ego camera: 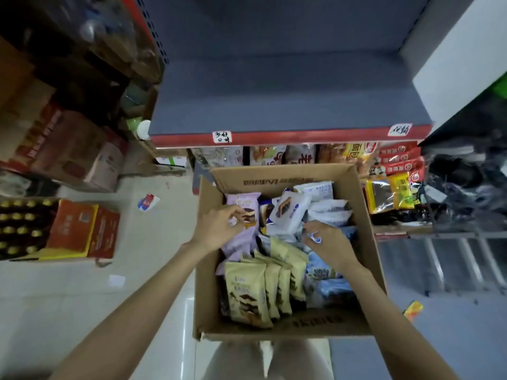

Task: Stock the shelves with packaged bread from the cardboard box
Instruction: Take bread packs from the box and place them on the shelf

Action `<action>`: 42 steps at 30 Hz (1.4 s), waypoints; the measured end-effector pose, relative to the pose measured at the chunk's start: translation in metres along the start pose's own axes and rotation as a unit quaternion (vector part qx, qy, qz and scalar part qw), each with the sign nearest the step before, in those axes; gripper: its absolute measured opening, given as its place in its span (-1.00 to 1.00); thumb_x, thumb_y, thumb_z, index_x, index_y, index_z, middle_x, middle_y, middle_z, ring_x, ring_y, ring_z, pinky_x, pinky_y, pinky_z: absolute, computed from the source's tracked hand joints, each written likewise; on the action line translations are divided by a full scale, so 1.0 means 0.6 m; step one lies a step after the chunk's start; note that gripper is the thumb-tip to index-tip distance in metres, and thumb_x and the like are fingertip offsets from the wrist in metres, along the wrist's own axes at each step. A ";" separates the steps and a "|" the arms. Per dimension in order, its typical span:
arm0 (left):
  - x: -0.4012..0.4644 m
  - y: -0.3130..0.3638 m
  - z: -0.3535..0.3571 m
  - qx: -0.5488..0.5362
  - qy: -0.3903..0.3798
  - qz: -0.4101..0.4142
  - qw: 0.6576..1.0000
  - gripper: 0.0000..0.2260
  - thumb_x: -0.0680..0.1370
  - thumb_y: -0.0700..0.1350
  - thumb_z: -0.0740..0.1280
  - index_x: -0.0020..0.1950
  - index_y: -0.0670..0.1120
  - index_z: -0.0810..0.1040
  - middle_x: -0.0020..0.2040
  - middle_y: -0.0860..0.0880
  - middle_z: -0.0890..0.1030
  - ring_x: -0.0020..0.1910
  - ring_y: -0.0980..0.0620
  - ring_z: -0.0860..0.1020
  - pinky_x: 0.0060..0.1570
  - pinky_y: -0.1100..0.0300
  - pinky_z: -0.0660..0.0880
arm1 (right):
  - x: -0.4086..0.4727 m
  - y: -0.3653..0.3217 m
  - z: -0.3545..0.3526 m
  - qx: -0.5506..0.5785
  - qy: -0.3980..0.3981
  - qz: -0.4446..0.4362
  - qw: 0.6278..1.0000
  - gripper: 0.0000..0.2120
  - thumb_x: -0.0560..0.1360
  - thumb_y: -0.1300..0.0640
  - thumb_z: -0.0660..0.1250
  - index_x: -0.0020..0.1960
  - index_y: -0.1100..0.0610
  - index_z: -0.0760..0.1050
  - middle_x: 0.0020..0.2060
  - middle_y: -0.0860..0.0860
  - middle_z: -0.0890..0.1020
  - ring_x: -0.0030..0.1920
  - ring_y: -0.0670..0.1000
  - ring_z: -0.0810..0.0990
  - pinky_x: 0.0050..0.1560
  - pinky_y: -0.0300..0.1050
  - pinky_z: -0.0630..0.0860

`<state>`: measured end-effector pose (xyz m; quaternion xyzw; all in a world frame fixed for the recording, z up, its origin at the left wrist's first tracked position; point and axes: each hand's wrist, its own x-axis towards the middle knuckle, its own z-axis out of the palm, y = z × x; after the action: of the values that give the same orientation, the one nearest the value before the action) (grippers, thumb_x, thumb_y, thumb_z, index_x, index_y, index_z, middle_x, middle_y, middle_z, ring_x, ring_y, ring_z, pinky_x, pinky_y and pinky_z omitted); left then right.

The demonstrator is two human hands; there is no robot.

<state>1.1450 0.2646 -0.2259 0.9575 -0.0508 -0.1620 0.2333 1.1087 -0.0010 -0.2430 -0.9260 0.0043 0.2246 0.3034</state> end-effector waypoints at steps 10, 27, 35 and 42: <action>0.020 -0.055 0.208 -0.133 -0.072 -0.035 0.988 -0.67 0.57 -0.12 0.31 0.33 -0.04 0.43 0.24 0.01 0.51 0.14 0.09 0.50 0.03 0.12 0.49 | -0.031 0.139 0.151 0.035 0.141 0.109 0.983 -0.69 0.50 0.24 0.34 0.24 0.18 0.48 0.20 0.17 0.54 0.20 0.23 0.47 0.12 0.15 0.47; 0.308 0.066 0.288 0.160 -0.194 0.247 0.936 -0.22 0.45 -0.26 0.37 0.56 -0.06 0.01 0.47 -0.10 0.20 0.41 -0.08 0.17 0.20 0.05 0.34 | 0.080 0.256 0.136 -0.065 0.080 0.061 0.993 -0.44 0.56 0.15 0.27 0.50 0.11 0.14 0.50 0.10 0.16 0.52 0.11 0.02 0.44 0.07 0.18; 0.297 0.014 0.261 0.228 -0.181 0.350 0.891 -0.44 0.39 0.03 0.50 0.30 -0.08 0.41 0.36 -0.04 0.40 0.38 -0.06 0.32 0.36 0.05 0.17 | 0.087 0.226 0.143 -0.162 0.123 0.040 0.978 -0.49 0.47 0.19 0.37 0.39 0.15 0.35 0.40 0.19 0.34 0.43 0.25 0.26 0.34 0.23 0.27; 0.277 -0.036 0.216 0.205 -0.085 0.348 0.911 -0.65 0.55 0.06 0.31 0.20 -0.15 0.49 0.13 -0.11 0.57 0.19 -0.15 0.48 0.21 0.09 0.25 | 0.085 0.238 0.128 -0.108 0.143 0.008 0.984 -0.61 0.45 0.24 0.38 0.26 0.19 0.42 0.27 0.19 0.42 0.27 0.25 0.41 0.15 0.16 0.47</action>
<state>1.2589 0.1988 -0.3924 0.8887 -0.4322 -0.1373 0.0680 1.1019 -0.0673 -0.3992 -0.9757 0.0306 0.0919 0.1963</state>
